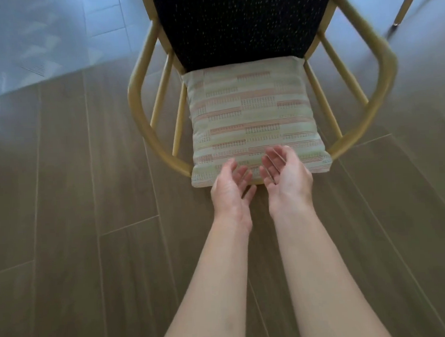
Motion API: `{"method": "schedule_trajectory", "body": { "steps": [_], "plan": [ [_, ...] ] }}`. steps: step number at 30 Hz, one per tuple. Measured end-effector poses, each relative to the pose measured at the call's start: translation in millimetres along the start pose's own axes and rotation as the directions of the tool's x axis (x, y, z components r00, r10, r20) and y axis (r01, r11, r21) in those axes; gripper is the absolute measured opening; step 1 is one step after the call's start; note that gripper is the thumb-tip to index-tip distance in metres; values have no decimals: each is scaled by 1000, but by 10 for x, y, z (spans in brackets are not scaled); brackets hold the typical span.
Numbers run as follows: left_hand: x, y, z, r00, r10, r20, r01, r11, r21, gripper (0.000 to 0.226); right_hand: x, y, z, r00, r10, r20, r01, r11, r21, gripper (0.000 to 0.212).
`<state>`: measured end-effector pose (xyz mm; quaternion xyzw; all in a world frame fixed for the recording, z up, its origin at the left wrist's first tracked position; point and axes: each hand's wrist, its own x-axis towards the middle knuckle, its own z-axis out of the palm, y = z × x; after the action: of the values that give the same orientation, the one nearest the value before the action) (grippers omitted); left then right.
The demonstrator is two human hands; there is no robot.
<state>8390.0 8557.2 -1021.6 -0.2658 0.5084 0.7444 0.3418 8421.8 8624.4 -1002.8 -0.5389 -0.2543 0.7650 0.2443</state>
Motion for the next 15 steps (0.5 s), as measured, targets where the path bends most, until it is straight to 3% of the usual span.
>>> {"method": "schedule_trajectory", "body": {
  "steps": [9,15],
  "plan": [
    [617,-179,-40,990,-128,59,135,984,-119,37,482,488,-50,997,28,-71,-28,1000,13,24],
    [988,-551,-212,973,-216,-79,200,964,-175,26,856,688,-246,974,96,-204,-83,994,71,15]
  ]
}}
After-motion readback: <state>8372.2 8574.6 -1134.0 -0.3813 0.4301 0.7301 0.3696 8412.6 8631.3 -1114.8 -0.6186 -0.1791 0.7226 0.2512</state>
